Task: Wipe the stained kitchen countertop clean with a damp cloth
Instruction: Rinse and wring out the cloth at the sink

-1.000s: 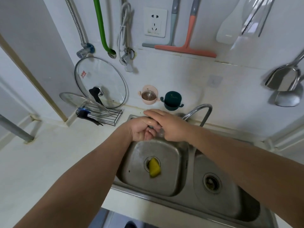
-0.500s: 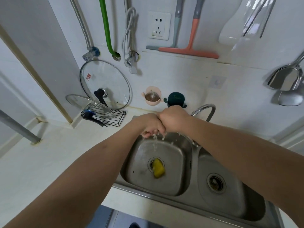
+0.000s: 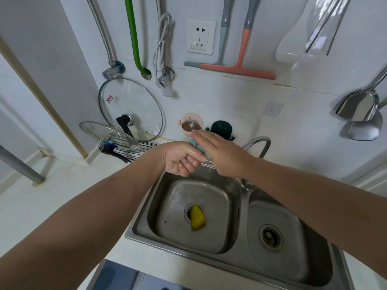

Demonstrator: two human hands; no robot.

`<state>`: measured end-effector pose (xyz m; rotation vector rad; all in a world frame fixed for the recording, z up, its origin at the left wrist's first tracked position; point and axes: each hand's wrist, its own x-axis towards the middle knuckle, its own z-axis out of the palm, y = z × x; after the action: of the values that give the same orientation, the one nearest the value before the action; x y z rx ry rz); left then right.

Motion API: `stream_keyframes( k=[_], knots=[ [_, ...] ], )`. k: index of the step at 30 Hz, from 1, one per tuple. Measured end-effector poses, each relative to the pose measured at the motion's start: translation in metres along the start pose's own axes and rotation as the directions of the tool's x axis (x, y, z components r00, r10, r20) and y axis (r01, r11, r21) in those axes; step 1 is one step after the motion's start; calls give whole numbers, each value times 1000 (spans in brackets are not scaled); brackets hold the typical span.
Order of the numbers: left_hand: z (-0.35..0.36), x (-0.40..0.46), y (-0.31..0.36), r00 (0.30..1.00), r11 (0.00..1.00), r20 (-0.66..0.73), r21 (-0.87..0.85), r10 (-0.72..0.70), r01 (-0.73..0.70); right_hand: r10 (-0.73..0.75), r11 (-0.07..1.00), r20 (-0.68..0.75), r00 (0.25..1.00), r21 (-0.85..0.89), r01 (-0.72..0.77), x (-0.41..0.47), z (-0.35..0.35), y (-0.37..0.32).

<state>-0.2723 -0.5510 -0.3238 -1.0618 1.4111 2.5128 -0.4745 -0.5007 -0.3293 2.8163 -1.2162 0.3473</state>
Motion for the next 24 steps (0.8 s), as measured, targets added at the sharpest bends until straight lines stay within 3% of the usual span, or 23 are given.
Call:
stream_keyframes(
  k=[2,4,7,11,15,17,19,21,24],
  knots=[
    [14,-2,3,995,998,94,46,-35,31,-70,997,-52,996,-27,69,6,-3,-1],
    [24,-1,4,993,997,97,21,-73,71,-102,995,-81,992,-28,100,12,-12,-3],
    [35,5,4,990,992,-69,34,-123,125,-142,965,-29,989,-226,132,15,-26,-4],
    [48,10,9,949,967,-280,161,-147,198,35,886,243,969,-457,82,20,-40,-7],
    [53,6,19,863,883,-504,393,-26,256,126,913,321,939,-409,17,33,-44,-12],
    [55,5,22,809,757,-577,578,115,305,139,931,321,937,-364,-14,35,-43,-11],
    [59,4,26,754,526,-574,769,320,363,183,954,298,937,-285,-95,33,-44,-9],
    [65,2,29,740,302,-483,875,468,379,231,966,279,932,-177,-187,31,-46,-6],
    [66,5,32,722,218,-435,899,538,379,278,960,276,920,-60,-272,26,-50,-4]
  ],
)
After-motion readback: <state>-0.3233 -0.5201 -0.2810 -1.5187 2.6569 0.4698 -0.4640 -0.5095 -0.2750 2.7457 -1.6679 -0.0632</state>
